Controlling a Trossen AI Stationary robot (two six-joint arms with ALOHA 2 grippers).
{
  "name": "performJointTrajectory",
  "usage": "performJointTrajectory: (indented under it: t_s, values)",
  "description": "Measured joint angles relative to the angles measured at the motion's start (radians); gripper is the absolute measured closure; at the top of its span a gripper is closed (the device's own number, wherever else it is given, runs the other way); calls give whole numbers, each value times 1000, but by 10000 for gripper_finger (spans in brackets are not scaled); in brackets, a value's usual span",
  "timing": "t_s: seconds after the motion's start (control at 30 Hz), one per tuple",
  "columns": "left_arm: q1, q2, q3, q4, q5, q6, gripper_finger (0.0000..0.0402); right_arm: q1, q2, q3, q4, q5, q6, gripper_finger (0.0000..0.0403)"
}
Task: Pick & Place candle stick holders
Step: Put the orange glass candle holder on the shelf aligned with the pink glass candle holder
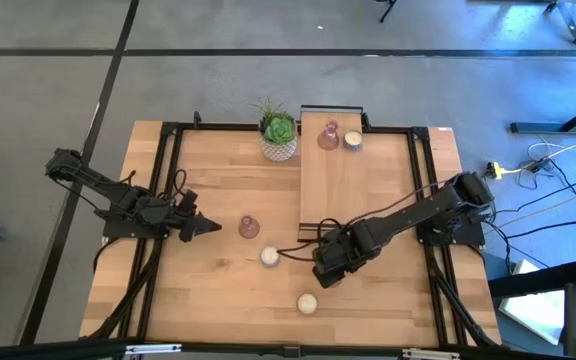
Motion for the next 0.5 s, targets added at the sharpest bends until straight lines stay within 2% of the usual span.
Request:
performJointTrajectory:
  t_s: [0.17, 0.5]
  values:
    - [0, 0, 0, 0, 0, 16, 396, 0, 1, 0, 1, 63, 32, 242]
    - [0, 0, 0, 0, 0, 29, 396, 17, 1, 0, 1, 94, 101, 242]
